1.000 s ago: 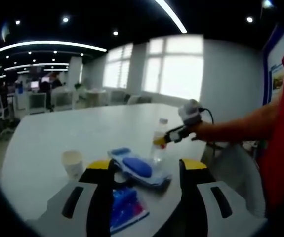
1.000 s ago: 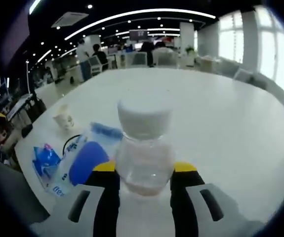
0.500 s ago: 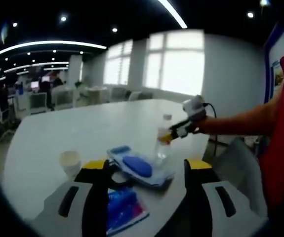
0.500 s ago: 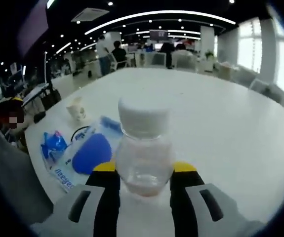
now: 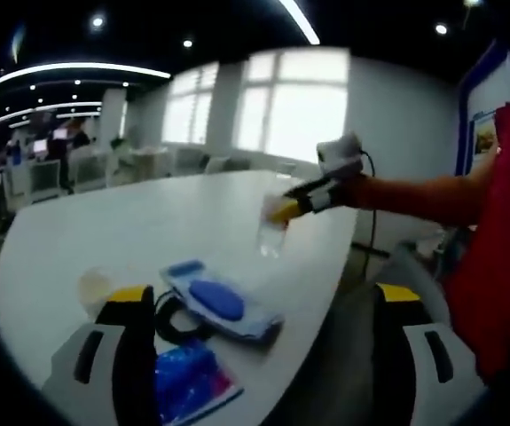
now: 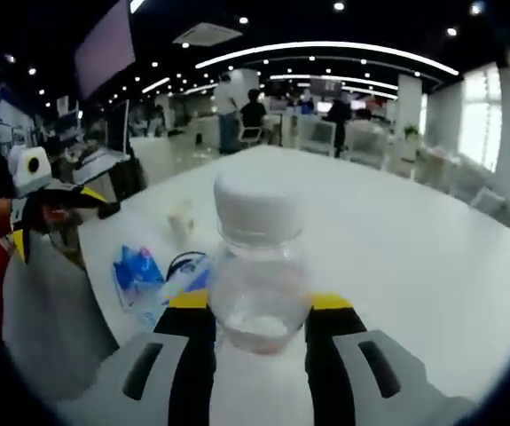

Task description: Arrange the tabletop items into an orderly group along one side of the table until the central work area is clear of visible clutter.

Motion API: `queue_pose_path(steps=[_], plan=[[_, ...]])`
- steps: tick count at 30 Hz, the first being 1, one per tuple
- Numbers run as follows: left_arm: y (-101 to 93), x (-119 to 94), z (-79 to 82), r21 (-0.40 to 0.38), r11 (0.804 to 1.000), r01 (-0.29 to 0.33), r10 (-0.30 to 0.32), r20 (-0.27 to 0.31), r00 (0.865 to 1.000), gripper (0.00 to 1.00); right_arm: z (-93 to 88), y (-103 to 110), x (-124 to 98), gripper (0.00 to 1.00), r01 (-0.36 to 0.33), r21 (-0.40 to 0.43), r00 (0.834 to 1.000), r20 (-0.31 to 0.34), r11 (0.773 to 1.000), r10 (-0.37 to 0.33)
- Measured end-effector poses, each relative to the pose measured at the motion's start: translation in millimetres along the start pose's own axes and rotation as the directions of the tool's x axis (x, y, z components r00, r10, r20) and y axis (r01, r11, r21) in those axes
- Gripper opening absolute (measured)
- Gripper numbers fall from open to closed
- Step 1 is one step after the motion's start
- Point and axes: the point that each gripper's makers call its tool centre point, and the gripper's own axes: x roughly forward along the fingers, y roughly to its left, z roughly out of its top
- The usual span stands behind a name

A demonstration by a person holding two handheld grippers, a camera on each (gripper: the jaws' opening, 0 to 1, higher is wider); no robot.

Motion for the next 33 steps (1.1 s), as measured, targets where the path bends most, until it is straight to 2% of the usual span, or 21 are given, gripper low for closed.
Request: queue_pose_path(steps=[3, 7, 10, 11, 13, 14, 16, 17, 18, 19, 21, 22, 23, 24, 25, 27, 29, 33], plan=[[-0.6, 0.9, 6.0, 0.016, 1.000, 0.018, -0.018, 0.004, 1.000, 0.99, 16.8, 14.7, -7.5, 0.38, -0.063, -0.028, 0.998, 0.011, 0.998, 0.063], [-0.3, 1.3, 15.6, 0.022, 0.998, 0.053, -0.053, 0.018, 0.998, 0.99, 36.5, 41.8, -15.3, 0.38, -0.173, -0.082, 0.984, 0.019, 0.982, 0.175], [-0.4, 0.7, 25.7, 0.030, 0.996, 0.086, -0.087, 0.029, 0.996, 0.99, 50.9, 66.8, -21.1, 0.38, -0.269, -0.107, 0.962, 0.019, 0.957, 0.273], [-0.4, 0.5, 30.6, 0.041, 0.994, 0.102, -0.104, 0.034, 0.994, 0.99, 59.0, 81.5, -24.3, 0.38, -0.327, -0.128, 0.943, 0.016, 0.936, 0.332], [-1.3, 0.1, 36.6, 0.049, 0.991, 0.125, -0.126, 0.037, 0.991, 0.99, 65.0, 92.7, -26.6, 0.38, -0.369, -0.135, 0.928, 0.012, 0.920, 0.374], [-2.6, -0.5, 42.4, 0.052, 0.988, 0.145, -0.147, 0.047, 0.988, 0.99, 71.8, 104.5, -29.2, 0.38, -0.416, -0.149, 0.906, 0.009, 0.897, 0.422], [-4.4, -1.3, 48.8, 0.055, 0.984, 0.170, -0.173, 0.053, 0.984, 0.99, 80.4, 118.9, -32.1, 0.38, -0.469, -0.159, 0.879, 0.011, 0.869, 0.476], [-5.8, -2.0, 54.1, 0.062, 0.981, 0.184, -0.188, 0.063, 0.980, 0.99, 87.7, 132.5, -34.3, 0.38, -0.516, -0.172, 0.851, 0.008, 0.839, 0.525], [-9.6, -3.2, 60.4, 0.064, 0.975, 0.213, -0.218, 0.079, 0.973, 0.99, 91.2, 139.5, -35.3, 0.38, -0.539, -0.180, 0.836, 0.010, 0.823, 0.549], [-11.9, -4.3, 64.1, 0.058, 0.971, 0.232, -0.236, 0.088, 0.968, 0.99, 94.8, 150.3, -37.4, 0.38, -0.575, -0.192, 0.810, 0.000, 0.795, 0.586], [-15.2, -7.1, 71.9, 0.052, 0.963, 0.264, -0.268, 0.109, 0.957, 0.99, 99.7, 164.2, -40.0, 0.38, -0.617, -0.212, 0.777, -0.008, 0.758, 0.630], [-16.8, -8.3, 74.3, 0.048, 0.960, 0.277, -0.281, 0.115, 0.953, 0.98, 102.7, 174.3, -42.0, 0.38, -0.643, -0.233, 0.753, -0.020, 0.730, 0.657], [-18.8, -10.1, 77.0, 0.043, 0.955, 0.292, -0.295, 0.120, 0.948, 0.98, 105.3, 179.5, -43.1, 0.38, -0.655, -0.243, 0.741, -0.021, 0.715, 0.671], [-20.6, -11.6, 79.1, 0.043, 0.952, 0.304, -0.307, 0.126, 0.943, 0.98, 109.3, 188.8, -45.4, 0.38, -0.680, -0.258, 0.715, -0.024, 0.686, 0.699], [-24.1, -14.1, 81.2, 0.039, 0.944, 0.327, -0.329, 0.128, 0.936, 0.98, 112.8, 194.7, -47.4, 0.38, -0.693, -0.263, 0.699, -0.019, 0.671, 0.715], [-31.0, -18.8, 84.6, 0.033, 0.929, 0.369, -0.370, 0.133, 0.919, 0.95, 119.6, 204.6, -50.4, 0.38, -0.718, -0.268, 0.670, -0.015, 0.642, 0.742], [-40.2, -23.6, 85.8, 0.032, 0.910, 0.414, -0.415, 0.123, 0.902, 0.91, 125.6, 212.7, -52.5, 0.38, -0.733, -0.287, 0.648, -0.016, 0.617, 0.762], [-50.2, -26.6, 86.9, 0.053, 0.890, 0.454, -0.457, 0.097, 0.884, 0.89, 132.9, 226.8, -55.3, 0.38, -0.756, -0.309, 0.614, -0.030, 0.577, 0.789]])
